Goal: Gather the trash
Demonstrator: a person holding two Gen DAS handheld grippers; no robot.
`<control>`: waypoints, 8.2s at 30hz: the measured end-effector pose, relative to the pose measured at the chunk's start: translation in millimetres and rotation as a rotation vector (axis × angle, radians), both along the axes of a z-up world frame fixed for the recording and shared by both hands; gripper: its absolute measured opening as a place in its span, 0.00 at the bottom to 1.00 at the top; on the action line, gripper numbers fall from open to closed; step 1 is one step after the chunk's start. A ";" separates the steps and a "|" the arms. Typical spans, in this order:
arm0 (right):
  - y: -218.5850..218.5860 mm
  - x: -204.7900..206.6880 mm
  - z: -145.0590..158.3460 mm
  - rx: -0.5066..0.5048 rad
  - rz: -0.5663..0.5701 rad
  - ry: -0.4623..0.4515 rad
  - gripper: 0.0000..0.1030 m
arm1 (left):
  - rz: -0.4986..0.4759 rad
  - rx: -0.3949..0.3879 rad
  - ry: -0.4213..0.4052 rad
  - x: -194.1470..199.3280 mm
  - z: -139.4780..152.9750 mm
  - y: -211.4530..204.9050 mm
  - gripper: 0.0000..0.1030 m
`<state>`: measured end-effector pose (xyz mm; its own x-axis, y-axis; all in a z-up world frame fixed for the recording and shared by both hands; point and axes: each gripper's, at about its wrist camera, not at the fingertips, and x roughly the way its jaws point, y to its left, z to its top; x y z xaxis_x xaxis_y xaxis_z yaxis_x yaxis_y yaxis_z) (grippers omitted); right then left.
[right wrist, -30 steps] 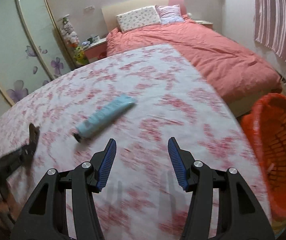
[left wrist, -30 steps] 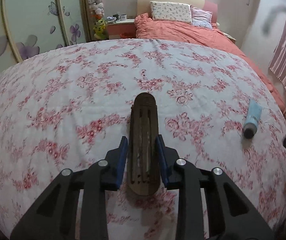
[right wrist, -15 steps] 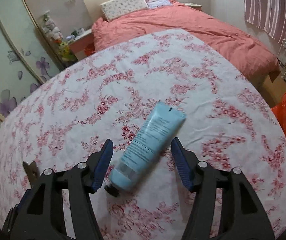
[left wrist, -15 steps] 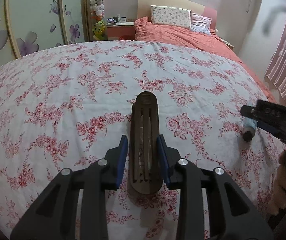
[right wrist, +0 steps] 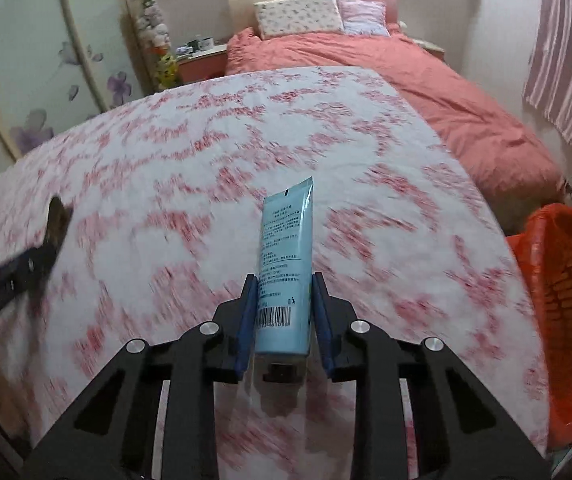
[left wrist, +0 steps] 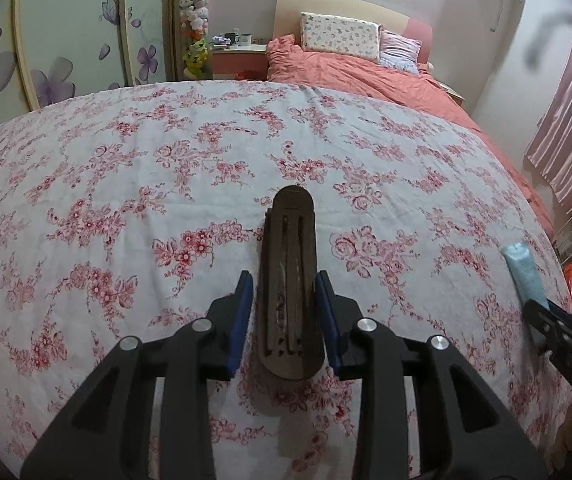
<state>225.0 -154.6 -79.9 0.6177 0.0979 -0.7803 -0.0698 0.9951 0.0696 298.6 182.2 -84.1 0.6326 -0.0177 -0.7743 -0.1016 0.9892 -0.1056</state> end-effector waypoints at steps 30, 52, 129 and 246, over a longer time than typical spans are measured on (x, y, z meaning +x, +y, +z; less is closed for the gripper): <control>-5.1 0.6 -3.5 -0.032 -0.021 -0.025 0.30 | 0.010 -0.027 -0.004 -4.9 -2.1 -4.4 0.45; -7.5 0.9 -4.0 -0.023 -0.024 -0.023 0.30 | 0.014 -0.022 -0.002 -5.7 -2.3 -2.9 0.44; -272.2 -97.4 19.9 0.259 -0.598 -0.207 0.37 | -0.909 -0.102 0.034 3.2 17.4 -434.2 0.39; -116.2 -281.6 72.3 -0.054 -0.579 -0.361 0.97 | -0.139 0.091 -0.412 -306.3 98.0 -168.7 0.96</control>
